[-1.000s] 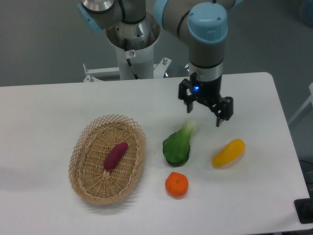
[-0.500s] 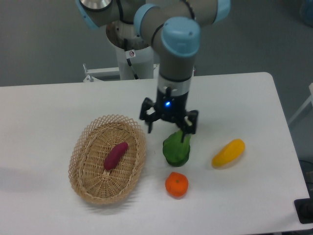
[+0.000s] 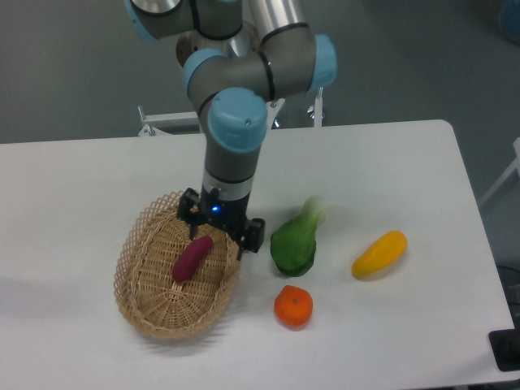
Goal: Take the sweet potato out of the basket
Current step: 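Move the open gripper over the basket above the purple sweet potato, then lower the gripper and close it on the purple sweet potato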
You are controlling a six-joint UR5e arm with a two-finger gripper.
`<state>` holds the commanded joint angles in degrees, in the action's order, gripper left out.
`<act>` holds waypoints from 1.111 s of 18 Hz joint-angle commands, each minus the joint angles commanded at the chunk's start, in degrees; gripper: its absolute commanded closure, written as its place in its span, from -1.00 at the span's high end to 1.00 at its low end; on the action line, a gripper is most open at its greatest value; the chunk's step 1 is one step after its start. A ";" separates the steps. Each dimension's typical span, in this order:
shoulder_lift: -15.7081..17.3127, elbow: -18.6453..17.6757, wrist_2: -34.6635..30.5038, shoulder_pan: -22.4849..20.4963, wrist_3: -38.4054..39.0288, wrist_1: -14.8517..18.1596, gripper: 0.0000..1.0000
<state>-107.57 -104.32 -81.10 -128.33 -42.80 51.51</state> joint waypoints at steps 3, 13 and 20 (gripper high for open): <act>-3.08 -0.44 -3.97 3.26 0.61 -1.94 1.00; -4.75 -2.55 -4.33 4.58 4.04 -4.05 1.00; -5.72 -2.29 -6.43 5.02 3.96 -4.32 0.95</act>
<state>-113.29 -106.61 -87.54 -123.31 -38.85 47.20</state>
